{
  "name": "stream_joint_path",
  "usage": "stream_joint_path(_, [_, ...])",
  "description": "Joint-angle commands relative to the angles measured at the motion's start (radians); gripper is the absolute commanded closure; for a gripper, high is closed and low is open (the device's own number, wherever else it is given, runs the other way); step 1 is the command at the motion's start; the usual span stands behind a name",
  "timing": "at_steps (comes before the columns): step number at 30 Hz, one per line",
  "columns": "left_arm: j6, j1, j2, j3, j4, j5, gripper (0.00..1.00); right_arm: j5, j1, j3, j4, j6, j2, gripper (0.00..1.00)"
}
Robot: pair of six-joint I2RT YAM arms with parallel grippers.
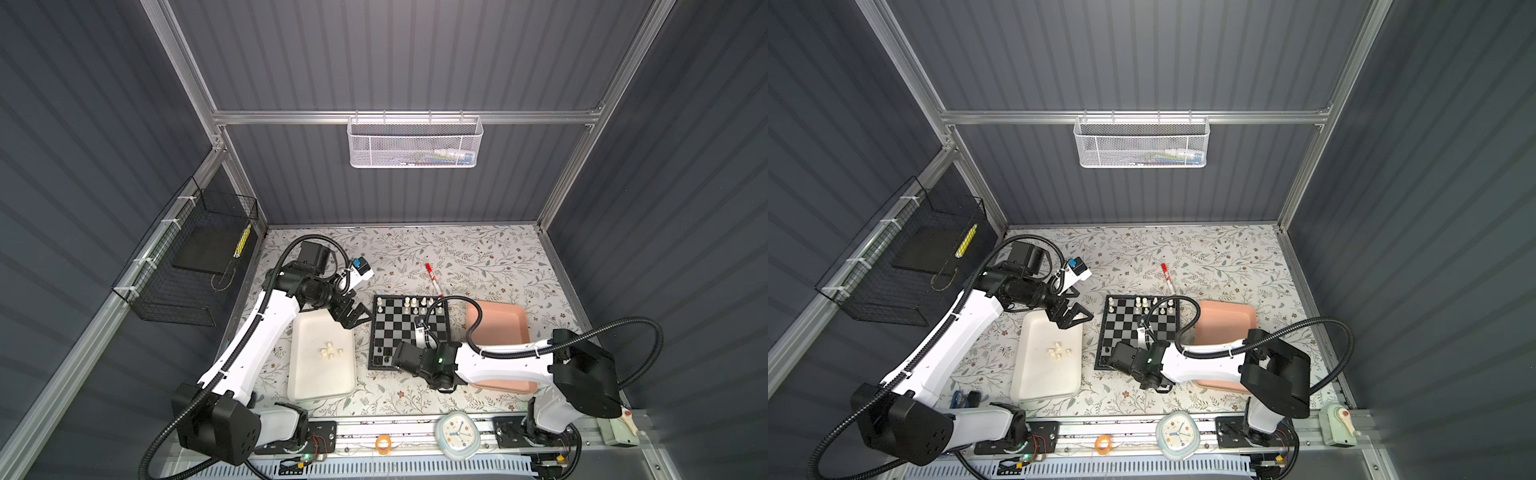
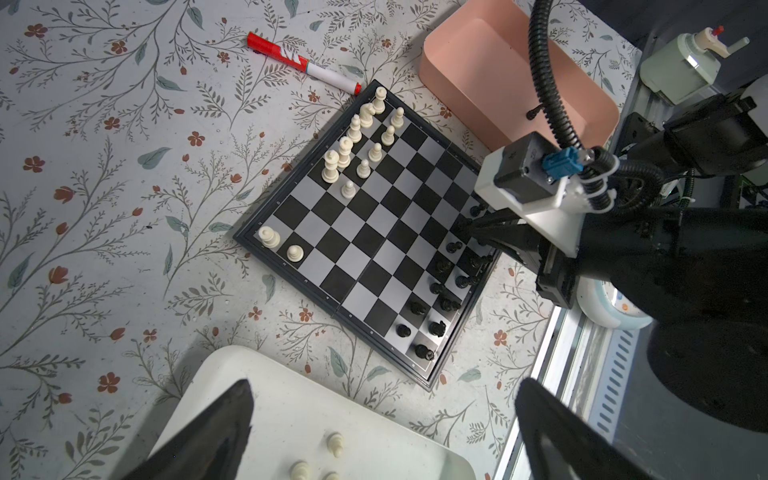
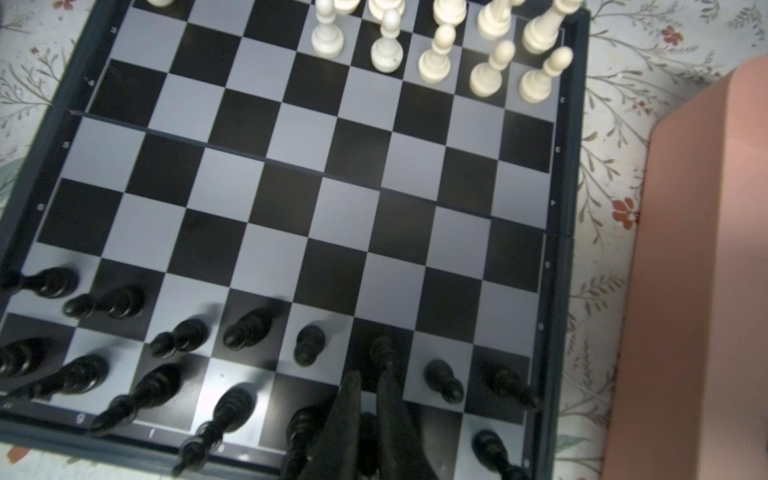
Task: Set up the chess pieces on the board
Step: 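Set the black piece on the board and open the right gripper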
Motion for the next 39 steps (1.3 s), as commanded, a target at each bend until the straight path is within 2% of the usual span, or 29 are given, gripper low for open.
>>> stream_joint_path(1, [-0.018, 0.007, -0.005, 0.012, -0.032, 0.027, 0.01, 0.006, 0.004, -0.005, -0.007, -0.003, 0.009, 0.88])
stream_joint_path(17, [-0.019, 0.013, -0.014, 0.003, -0.030, 0.035, 0.00, 0.002, -0.002, -0.009, -0.023, 0.021, 0.022, 0.86])
stream_joint_path(39, [-0.019, 0.016, -0.012, 0.004, -0.026, 0.033, 0.01, 0.010, 0.000, -0.008, -0.019, -0.002, -0.004, 0.80])
